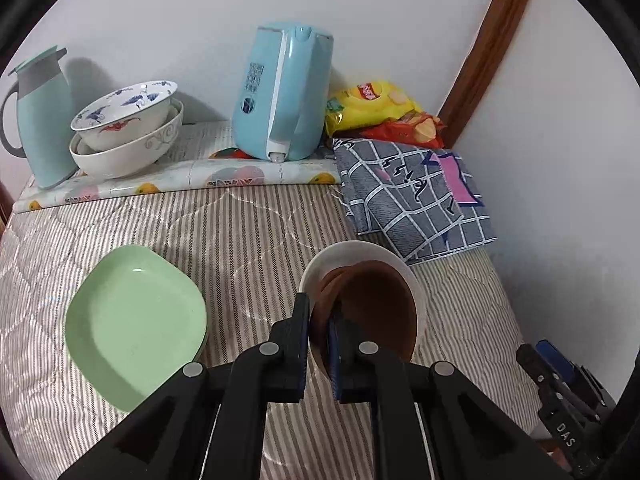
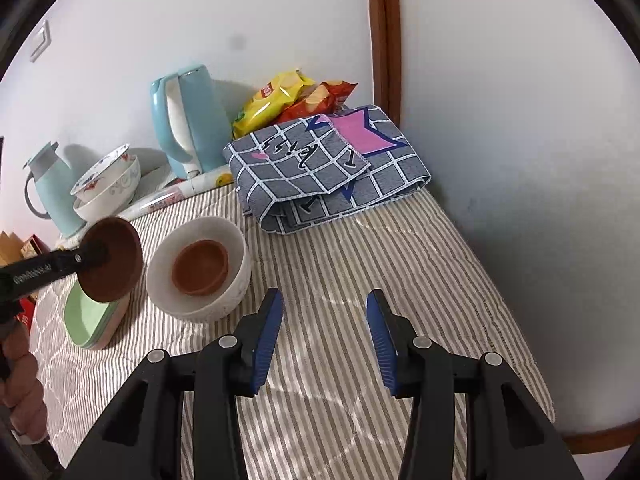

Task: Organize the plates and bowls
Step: 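Lower the dark brown bowl with the left gripper into the white bowl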

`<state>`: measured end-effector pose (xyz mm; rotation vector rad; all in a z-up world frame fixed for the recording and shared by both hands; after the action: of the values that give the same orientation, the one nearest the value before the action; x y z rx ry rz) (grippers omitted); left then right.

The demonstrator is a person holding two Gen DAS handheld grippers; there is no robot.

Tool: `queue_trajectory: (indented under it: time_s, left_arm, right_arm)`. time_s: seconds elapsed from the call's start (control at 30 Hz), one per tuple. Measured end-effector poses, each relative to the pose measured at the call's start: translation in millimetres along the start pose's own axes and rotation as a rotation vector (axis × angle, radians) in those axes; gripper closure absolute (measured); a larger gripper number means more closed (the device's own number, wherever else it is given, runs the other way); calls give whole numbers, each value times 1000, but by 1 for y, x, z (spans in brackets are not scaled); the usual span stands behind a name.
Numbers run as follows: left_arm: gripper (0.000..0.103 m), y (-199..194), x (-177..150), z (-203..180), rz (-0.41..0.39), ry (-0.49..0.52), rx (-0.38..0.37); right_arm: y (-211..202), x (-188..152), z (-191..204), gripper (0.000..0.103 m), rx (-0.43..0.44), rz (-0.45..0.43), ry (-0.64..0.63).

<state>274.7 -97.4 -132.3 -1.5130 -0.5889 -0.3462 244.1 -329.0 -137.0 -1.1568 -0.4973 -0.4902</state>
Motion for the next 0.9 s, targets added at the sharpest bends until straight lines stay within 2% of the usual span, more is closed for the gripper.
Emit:
queue_trajectory:
  time_s: [0.27,0.5,0.9]
  left_arm:
    - [94,31,3,-12,38,15,0]
    - [94,52,3,-27,69,50,-13]
    - [94,74,6,-26,93,44,-6]
  right_arm:
    - [18,2,-1,59,8,4,7]
    - [28,-2,-10,60,-24,19,16]
    - [41,-3,-4,60,-16,35,8]
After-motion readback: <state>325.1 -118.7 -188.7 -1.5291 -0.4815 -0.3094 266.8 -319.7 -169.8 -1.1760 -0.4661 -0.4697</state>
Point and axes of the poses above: each gripper's, at about its wrist camera, not at the fingertips, and y roughly the way its jaws point, z to its left, x to its top, the point moved 9 cm from there along y, roughly the way its jaws point, and after that the axes turned 12 degrees about x, right-handed, at the moved point
